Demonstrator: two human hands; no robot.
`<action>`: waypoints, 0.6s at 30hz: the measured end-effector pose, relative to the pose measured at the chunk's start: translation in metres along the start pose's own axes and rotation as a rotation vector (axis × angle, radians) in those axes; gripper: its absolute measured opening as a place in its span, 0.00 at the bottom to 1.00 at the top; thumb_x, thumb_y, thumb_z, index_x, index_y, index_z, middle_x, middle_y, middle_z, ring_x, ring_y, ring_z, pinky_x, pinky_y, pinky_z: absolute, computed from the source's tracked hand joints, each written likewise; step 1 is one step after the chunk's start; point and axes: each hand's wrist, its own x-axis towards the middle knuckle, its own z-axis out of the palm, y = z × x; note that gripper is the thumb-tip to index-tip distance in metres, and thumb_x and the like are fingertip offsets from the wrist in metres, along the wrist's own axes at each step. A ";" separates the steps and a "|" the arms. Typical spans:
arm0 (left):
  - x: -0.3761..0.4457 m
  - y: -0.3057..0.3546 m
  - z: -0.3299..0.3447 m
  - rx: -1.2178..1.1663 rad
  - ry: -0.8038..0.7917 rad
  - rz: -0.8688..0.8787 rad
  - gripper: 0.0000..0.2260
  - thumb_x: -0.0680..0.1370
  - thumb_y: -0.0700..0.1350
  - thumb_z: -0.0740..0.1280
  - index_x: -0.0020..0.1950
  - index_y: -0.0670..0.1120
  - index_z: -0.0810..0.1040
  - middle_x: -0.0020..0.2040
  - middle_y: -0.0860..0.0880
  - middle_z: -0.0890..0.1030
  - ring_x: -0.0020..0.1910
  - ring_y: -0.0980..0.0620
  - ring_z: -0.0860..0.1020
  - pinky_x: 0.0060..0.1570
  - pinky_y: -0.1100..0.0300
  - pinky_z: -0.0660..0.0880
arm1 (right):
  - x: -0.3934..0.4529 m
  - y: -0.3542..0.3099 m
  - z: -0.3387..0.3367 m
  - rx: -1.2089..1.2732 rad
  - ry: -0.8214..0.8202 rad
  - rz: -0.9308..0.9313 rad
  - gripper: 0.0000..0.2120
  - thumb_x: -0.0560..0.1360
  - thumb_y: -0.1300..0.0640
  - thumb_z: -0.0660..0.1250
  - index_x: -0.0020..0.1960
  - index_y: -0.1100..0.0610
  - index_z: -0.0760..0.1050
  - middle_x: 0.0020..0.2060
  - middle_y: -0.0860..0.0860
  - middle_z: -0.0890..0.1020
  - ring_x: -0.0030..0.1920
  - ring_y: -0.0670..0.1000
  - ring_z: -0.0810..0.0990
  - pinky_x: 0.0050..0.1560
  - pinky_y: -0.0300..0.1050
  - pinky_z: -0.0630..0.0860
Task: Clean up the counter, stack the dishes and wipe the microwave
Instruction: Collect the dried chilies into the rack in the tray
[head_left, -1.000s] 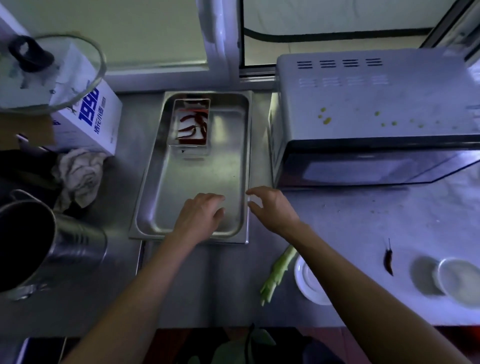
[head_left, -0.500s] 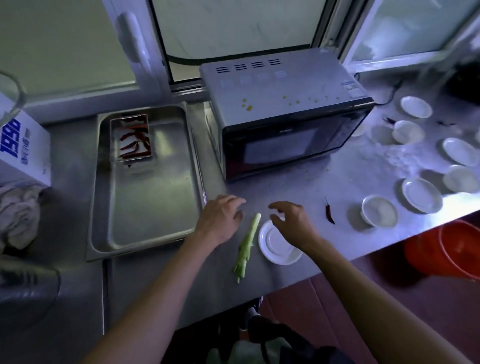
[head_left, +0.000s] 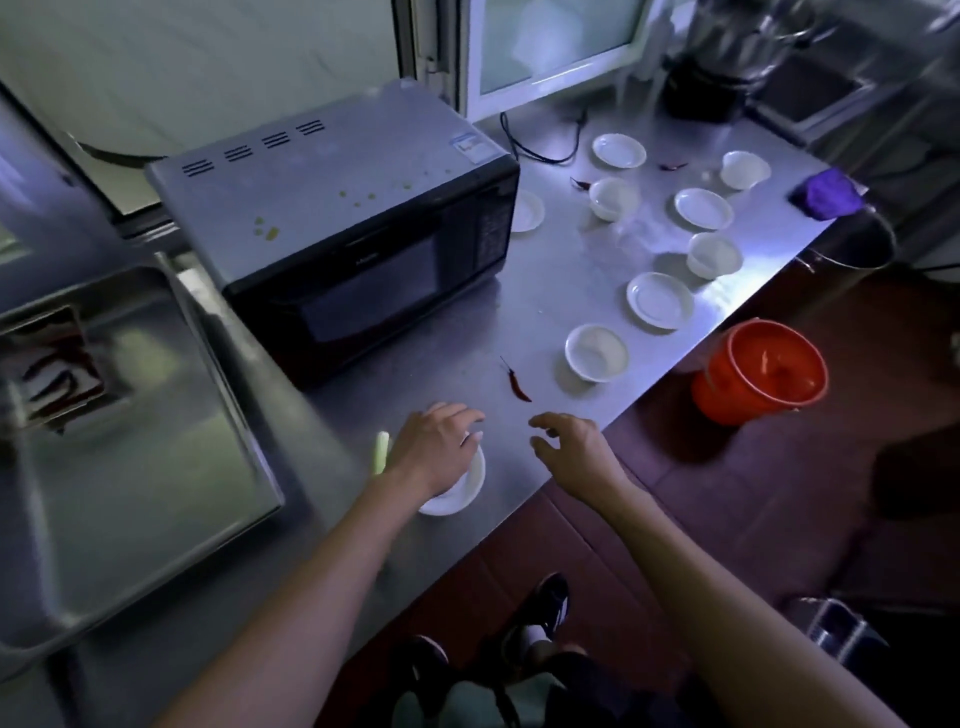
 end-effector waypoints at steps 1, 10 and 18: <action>0.008 0.007 0.005 0.007 -0.015 0.008 0.15 0.82 0.50 0.61 0.67 0.50 0.77 0.65 0.52 0.78 0.63 0.49 0.74 0.62 0.51 0.71 | 0.001 0.009 -0.003 0.004 -0.001 0.012 0.15 0.78 0.57 0.68 0.63 0.57 0.79 0.56 0.55 0.84 0.55 0.54 0.80 0.55 0.45 0.73; 0.067 0.059 0.042 0.112 -0.145 -0.015 0.15 0.82 0.49 0.60 0.67 0.50 0.76 0.65 0.52 0.78 0.63 0.49 0.74 0.62 0.51 0.70 | 0.021 0.084 -0.030 0.094 -0.020 0.066 0.14 0.77 0.57 0.68 0.62 0.56 0.80 0.56 0.54 0.84 0.57 0.54 0.81 0.58 0.49 0.76; 0.091 0.066 0.060 0.181 -0.169 -0.082 0.14 0.81 0.47 0.61 0.66 0.51 0.77 0.65 0.52 0.78 0.64 0.50 0.73 0.63 0.50 0.68 | 0.044 0.104 -0.038 0.075 -0.131 -0.039 0.16 0.78 0.57 0.66 0.65 0.56 0.78 0.58 0.54 0.82 0.58 0.55 0.79 0.57 0.49 0.75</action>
